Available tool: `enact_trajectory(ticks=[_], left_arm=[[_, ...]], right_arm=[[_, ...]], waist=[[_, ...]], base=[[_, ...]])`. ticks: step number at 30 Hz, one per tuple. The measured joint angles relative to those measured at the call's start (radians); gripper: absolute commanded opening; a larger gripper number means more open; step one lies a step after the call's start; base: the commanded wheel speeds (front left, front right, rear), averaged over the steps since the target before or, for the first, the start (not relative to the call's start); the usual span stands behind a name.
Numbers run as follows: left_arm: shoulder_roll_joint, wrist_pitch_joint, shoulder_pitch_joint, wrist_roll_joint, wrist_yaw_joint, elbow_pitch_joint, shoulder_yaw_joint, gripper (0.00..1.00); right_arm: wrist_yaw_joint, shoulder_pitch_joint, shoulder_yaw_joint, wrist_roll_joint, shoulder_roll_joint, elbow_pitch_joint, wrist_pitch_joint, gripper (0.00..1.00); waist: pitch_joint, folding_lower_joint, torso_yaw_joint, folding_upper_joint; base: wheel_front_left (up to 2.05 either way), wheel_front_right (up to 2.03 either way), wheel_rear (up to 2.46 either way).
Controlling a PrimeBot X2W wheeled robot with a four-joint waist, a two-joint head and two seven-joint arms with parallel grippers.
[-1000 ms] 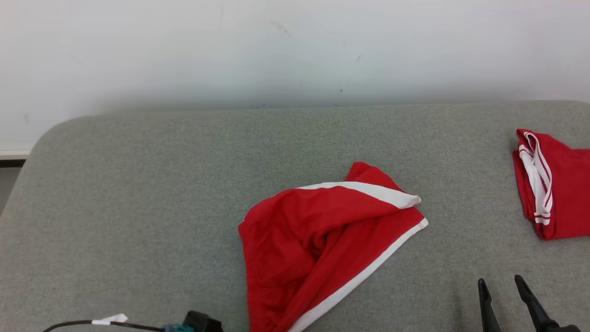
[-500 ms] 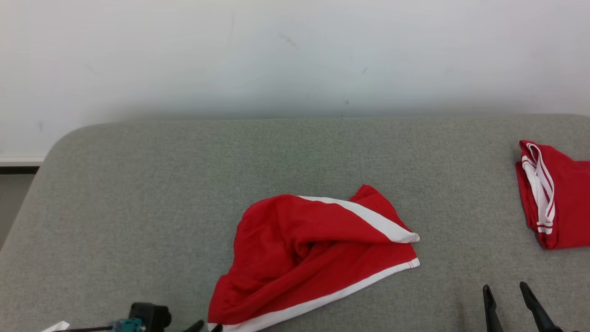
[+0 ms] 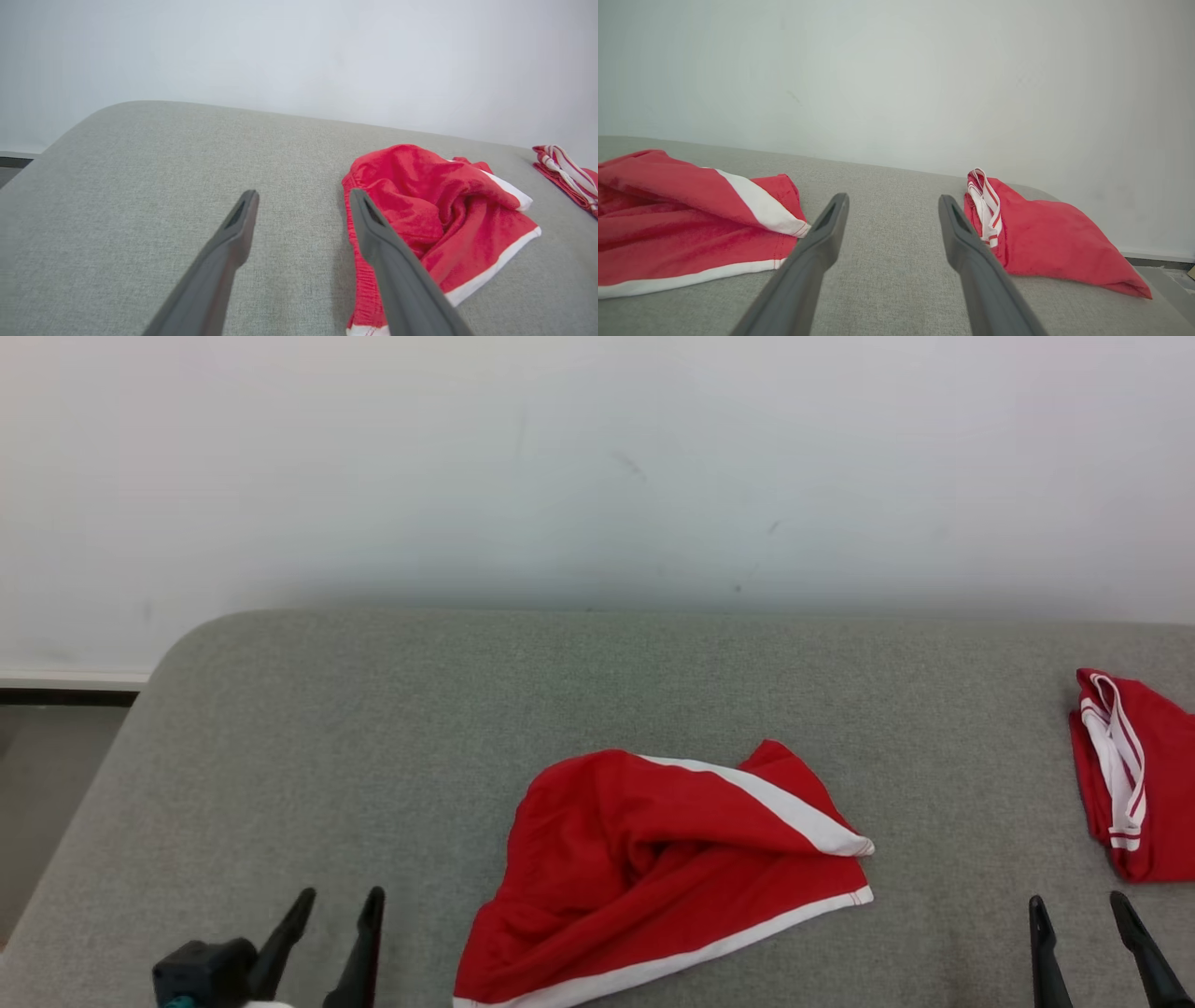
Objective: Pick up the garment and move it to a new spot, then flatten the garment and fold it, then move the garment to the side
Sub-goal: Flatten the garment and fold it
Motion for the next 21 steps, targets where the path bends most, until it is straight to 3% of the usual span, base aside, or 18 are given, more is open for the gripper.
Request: enact_trajectory(ticks=[3,5,7,11,18,21], left_arm=[[-0.052,-0.021,0.024,0.031,0.012,0.016,0.046,1.00],[-0.072,-0.024,0.040,0.127,0.012,0.026,0.081,1.00],[-0.131,-0.026,0.057,0.187,-0.005,0.018,0.146,1.00],[-0.216,-0.027,0.116,0.342,-0.070,0.012,0.239,1.00],[-0.347,-0.027,0.183,0.468,-0.222,0.032,0.335,1.00],[-0.387,-0.027,0.193,0.512,-0.263,0.045,0.375,1.00]], right_arm=[[0.000,0.000,0.001,-0.003,0.000,-0.014,0.000,1.00],[0.000,0.001,0.004,-0.004,0.000,-0.016,0.000,1.00],[0.000,0.004,0.012,-0.008,0.000,-0.015,0.000,1.00],[0.000,0.012,0.023,-0.013,0.001,-0.005,0.000,1.00],[0.000,0.026,0.030,-0.008,0.000,0.034,0.000,1.00],[0.000,0.027,0.034,-0.008,0.001,0.041,0.000,1.00]], waist=[[-0.012,0.0000,0.003,0.0000],[-0.020,0.0000,0.003,0.0000],[-0.027,0.0000,0.001,0.0000],[-0.041,0.0000,-0.006,0.0000],[-0.053,0.0000,-0.020,0.0000],[-0.053,0.0000,-0.025,0.0000]], base=[[0.00,0.00,0.00],[0.00,0.00,0.00],[0.00,0.00,0.00],[0.00,0.00,0.00],[0.00,0.00,0.00],[0.00,0.00,0.00]])
